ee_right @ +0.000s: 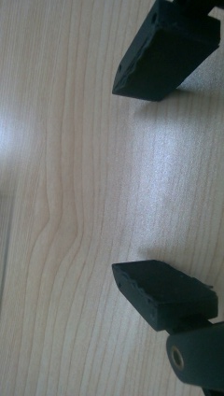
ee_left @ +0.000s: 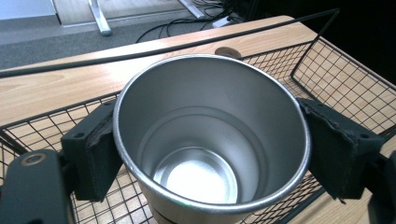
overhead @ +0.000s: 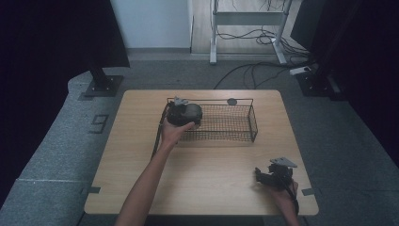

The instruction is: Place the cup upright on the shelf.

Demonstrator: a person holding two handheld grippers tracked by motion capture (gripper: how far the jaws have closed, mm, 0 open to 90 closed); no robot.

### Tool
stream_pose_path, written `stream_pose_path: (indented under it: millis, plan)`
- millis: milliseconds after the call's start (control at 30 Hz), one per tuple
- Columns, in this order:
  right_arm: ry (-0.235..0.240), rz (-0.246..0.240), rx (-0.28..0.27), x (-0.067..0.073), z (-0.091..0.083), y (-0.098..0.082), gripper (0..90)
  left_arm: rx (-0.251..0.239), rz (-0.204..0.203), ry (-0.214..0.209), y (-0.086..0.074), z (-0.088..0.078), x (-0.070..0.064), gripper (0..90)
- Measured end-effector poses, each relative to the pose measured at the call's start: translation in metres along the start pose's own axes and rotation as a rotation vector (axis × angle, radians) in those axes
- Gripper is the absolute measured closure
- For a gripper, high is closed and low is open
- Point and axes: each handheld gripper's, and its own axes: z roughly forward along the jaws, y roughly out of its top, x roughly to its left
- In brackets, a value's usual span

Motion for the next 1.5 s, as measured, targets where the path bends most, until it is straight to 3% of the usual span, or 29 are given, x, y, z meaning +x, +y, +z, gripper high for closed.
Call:
stream_pose_path:
  millis: [367, 1200, 1500]
  plan:
    - [0.0, 0.0, 0.0, 0.0, 0.0, 0.0, 12.4, 0.025, -0.032, 0.005, -0.008, 0.013, 0.005, 14.7]
    - [0.0, 0.0, 0.0, 0.0, 0.0, 0.0, 12.4, 0.084, -0.026, 0.022, -0.022, 0.032, 0.001, 14.5]
    - [0.0, 0.0, 0.0, 0.0, 0.0, 0.0, 12.4, 0.115, -0.019, 0.048, -0.026, 0.036, 0.0, 14.4]
